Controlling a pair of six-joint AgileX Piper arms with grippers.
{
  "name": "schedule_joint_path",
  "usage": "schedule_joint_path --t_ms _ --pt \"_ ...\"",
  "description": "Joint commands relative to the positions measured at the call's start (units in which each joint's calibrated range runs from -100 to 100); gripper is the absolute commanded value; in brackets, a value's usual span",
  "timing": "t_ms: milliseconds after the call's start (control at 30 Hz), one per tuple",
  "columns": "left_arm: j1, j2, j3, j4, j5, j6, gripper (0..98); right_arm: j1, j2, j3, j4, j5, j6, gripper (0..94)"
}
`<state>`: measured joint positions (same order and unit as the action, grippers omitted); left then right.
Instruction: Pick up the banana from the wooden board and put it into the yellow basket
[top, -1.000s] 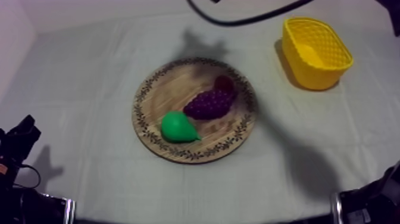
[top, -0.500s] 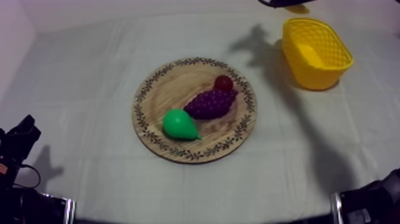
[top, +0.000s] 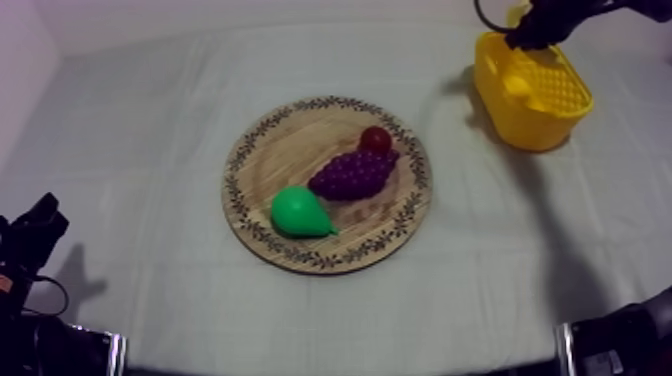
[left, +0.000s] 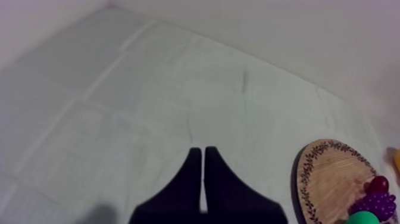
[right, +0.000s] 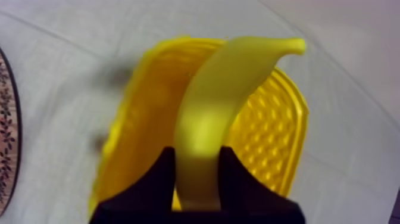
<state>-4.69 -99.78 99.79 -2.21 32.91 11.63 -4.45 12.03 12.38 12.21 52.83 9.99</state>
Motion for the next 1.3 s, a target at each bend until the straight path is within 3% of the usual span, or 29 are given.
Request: schedule_joint_path --t_ms 0,433,767,967,1033,1133,1267 --pt "0.02 -0.05 -0.01 0.03 -0.01 0.0 0.1 1.16 0.06 1.05 -0.45 -0.37 0.82 5.6" --pt "0.02 -0.05 -0.01 0.03 -0.01 0.0 0.1 2.98 1.38 8.9 -1.1 -7.98 1.04 13.9" --pt "0.02 -0.05 -0.01 0.03 -0.01 -0.01 0.1 2.98 1.64 10.98 -1.08 -12.66 0.49 34.6" --pt "0.02 -0.05 -0.01 0.03 -0.01 0.0 0.1 3.05 0.39 11.41 -2.15 -13.89 0.8 39.8" --pt "0.02 -0.05 -0.01 0.03 -0.01 0.0 0.1 3.14 -0.55 11.69 -3.35 -14.05 2.0 34.9" --pt "0.02 -0.05 -0.01 0.03 -0.01 0.01 0.1 3.17 -3.19 13.61 -3.43 -14.88 1.39 16.1" --pt "0.02 -0.05 -0.01 0.03 -0.01 0.02 0.1 2.87 -9.96 19.61 0.0 -17.9 -6.34 4.5"
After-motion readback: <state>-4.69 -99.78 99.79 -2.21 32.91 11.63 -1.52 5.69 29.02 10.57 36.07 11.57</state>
